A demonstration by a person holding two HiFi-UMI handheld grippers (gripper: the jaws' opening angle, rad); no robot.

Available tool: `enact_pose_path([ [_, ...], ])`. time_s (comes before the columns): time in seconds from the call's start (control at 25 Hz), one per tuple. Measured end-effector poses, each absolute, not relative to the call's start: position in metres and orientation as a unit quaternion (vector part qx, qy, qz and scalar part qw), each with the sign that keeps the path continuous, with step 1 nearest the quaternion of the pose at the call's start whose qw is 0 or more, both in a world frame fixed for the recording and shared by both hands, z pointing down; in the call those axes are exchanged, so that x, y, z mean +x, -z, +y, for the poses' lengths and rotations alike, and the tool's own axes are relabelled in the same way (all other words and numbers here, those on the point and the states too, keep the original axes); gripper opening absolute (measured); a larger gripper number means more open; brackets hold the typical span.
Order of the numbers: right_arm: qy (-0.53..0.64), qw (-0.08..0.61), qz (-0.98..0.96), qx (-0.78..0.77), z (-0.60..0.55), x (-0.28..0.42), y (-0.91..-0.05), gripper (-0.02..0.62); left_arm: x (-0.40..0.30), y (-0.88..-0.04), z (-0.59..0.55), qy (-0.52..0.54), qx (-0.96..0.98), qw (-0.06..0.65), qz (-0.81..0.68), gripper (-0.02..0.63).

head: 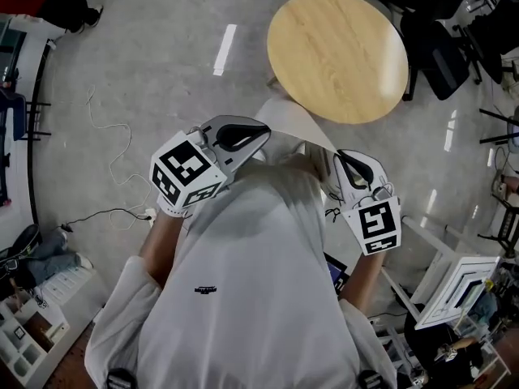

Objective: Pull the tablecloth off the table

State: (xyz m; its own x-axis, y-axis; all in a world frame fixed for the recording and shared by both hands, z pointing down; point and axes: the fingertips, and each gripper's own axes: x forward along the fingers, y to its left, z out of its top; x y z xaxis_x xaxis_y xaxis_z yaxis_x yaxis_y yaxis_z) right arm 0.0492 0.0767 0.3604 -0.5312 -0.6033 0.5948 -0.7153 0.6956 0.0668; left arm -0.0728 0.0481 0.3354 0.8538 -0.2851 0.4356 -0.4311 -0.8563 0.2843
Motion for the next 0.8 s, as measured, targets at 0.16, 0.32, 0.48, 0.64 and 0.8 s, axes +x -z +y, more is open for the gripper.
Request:
enact_pose_path([
  [0.16,-0.093,0.296,-0.87,0.382,0.094,0.039,-0.36,0.013,-0.084,-0.342,0.067,-0.198,0.942,0.189,-0.195,0.009],
  [0.32,-0.089,0.305,-0.866,0.387,0.087,0.037,-0.362,0.014,-0.087,-0.344,0.06,-0.192,0.942,0.192,-0.198,0.009],
  [0.48,-0.097,0.305,-0.861,0.396,0.084,0.037,-0.363,0.014,-0.087,-0.344,0.058,-0.193,0.94,0.191,-0.205,0.009],
  [0.64,-0.101,0.301,-0.859,0.402,0.093,0.031,-0.359,0.014,-0.092,-0.339,0.064,-0.184,0.941,0.194,-0.208,0.009],
  [0.8,-0.107,0.295,-0.86,0.403,0.09,0.032,-0.361,0.014,-0.091,-0.341,0.059,-0.184,0.94,0.196,-0.21,0.009],
])
